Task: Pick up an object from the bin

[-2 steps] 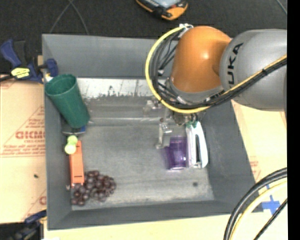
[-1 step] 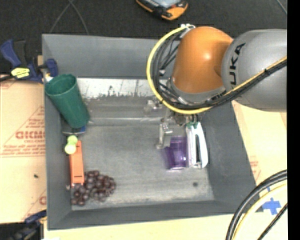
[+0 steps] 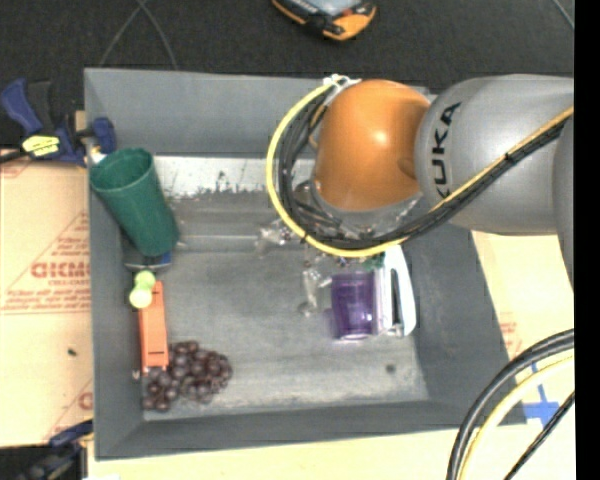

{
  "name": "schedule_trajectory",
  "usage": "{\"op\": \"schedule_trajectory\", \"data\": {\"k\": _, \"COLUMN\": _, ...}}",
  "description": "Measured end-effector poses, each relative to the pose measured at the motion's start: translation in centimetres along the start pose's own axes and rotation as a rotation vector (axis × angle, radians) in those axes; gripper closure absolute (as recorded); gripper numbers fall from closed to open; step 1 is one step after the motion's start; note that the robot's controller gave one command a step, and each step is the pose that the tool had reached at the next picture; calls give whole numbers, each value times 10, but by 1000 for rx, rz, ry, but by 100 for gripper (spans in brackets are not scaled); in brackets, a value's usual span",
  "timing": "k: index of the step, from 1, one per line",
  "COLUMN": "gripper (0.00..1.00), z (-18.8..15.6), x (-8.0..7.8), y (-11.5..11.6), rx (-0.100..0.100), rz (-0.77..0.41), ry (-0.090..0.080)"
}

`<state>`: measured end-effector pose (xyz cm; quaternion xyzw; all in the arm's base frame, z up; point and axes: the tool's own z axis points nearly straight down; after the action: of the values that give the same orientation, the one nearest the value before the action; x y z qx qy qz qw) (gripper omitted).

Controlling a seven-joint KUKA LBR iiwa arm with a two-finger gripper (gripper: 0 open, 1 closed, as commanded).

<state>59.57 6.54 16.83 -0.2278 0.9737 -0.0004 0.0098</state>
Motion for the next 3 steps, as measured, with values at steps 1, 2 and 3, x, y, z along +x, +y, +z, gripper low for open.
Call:
{"op": "schedule_trajectory", "data": {"k": 1, "gripper": 100, "z": 19, "x": 31, "y": -85, "rx": 1, "rz": 286, "ry": -2}}
{"op": "schedule_trajectory", "data": {"k": 2, "gripper": 100, "z": 19, "x": 31, "y": -84, "rx": 0, "rz": 286, "ry": -3}}
{"op": "schedule_trajectory", "data": {"k": 3, "gripper": 100, "z": 27, "x": 41, "y": -83, "rx": 4, "rz": 273, "ry": -17}}
